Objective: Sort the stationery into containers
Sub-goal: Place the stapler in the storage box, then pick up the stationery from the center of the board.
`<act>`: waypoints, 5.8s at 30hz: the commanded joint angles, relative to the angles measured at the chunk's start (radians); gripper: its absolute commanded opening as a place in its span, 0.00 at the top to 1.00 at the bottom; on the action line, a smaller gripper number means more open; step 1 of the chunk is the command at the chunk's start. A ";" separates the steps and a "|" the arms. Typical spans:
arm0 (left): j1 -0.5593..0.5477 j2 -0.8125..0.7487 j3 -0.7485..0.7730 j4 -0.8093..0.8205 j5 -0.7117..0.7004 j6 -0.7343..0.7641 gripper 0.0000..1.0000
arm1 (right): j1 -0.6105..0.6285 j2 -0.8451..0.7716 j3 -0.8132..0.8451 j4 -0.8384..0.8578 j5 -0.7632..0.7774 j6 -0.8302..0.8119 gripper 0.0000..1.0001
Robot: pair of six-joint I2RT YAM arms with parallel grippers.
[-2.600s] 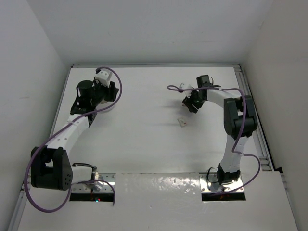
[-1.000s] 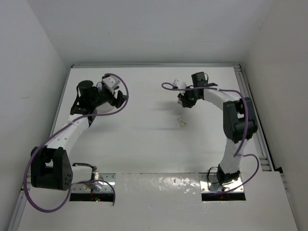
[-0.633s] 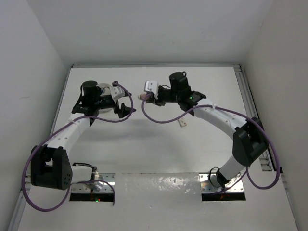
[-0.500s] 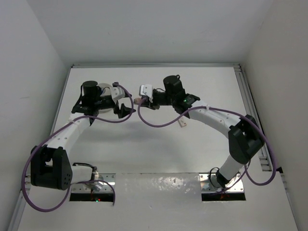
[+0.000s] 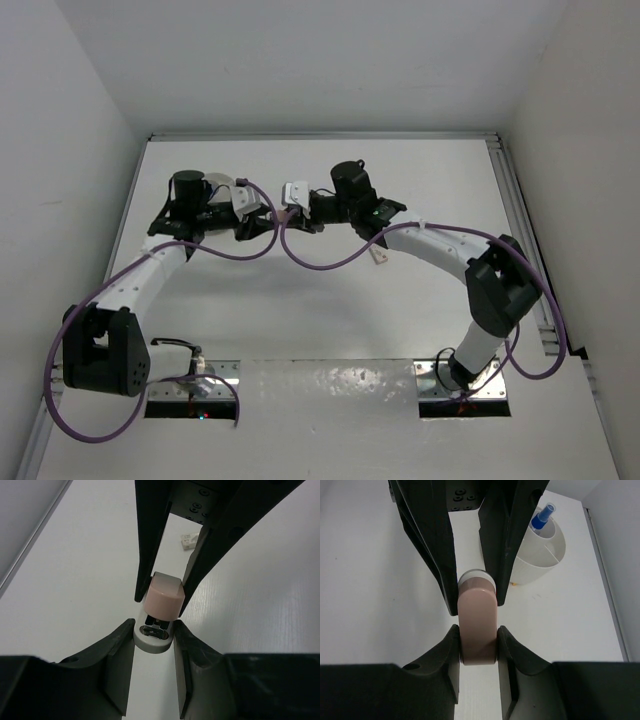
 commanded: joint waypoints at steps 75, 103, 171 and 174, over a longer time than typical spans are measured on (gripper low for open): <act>0.023 0.263 0.263 0.000 -1.096 -0.447 1.00 | -0.079 -0.129 -0.285 0.226 0.307 0.268 0.01; -0.021 0.388 0.246 0.022 -1.289 -0.645 1.00 | -0.097 -0.146 -0.317 0.200 0.310 0.262 0.01; -0.049 0.105 0.169 0.057 -0.778 -0.462 0.52 | -0.280 -0.015 -0.329 -0.309 0.614 0.593 1.00; -0.034 0.077 0.154 0.062 -0.462 -0.314 0.48 | -0.278 -0.082 -0.305 -0.341 0.473 0.462 1.00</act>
